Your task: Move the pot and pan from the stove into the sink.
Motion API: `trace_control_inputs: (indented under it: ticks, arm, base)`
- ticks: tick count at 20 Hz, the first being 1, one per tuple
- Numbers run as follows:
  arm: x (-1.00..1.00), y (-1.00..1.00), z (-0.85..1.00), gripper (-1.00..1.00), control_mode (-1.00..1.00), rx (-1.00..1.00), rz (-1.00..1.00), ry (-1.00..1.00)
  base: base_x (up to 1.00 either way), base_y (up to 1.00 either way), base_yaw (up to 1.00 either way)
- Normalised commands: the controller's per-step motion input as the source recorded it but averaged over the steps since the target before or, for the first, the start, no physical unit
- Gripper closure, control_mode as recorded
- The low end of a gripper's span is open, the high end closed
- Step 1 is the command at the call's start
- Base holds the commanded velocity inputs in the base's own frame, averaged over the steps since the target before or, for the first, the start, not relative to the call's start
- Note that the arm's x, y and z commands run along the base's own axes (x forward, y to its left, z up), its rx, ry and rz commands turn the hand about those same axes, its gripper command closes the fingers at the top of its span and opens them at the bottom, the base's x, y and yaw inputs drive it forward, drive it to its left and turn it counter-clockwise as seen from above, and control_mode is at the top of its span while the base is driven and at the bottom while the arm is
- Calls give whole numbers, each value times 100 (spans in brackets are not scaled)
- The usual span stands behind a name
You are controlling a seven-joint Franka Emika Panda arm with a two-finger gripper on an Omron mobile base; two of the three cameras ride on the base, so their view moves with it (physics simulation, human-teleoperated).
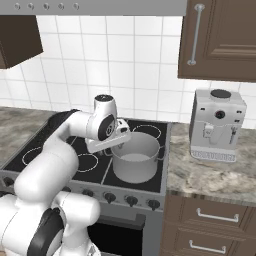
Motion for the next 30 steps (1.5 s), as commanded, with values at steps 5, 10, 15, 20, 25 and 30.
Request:
trace_control_inputs:
  ticks: [5, 10, 15, 20, 25, 30]
  arm:
    - [20, -9, -33, -100, -100, -3, 7, 1]
    - [21, -15, -33, -100, -100, -1, 8, 1]
    - [22, -12, -28, -100, -100, 0, 8, 1]
    - [19, -11, -29, -100, -100, 0, 8, 1]
    - [9, -5, -22, 100, -100, -1, 5, 1]
    - [0, -1, 0, 100, -100, 0, 0, 0]
  base:
    - [0, 0, 0]
    - [0, 0, 0]
    - [0, 0, 0]
    - [0, 0, 0]
    - [0, 0, 0]
    - [0, 0, 0]
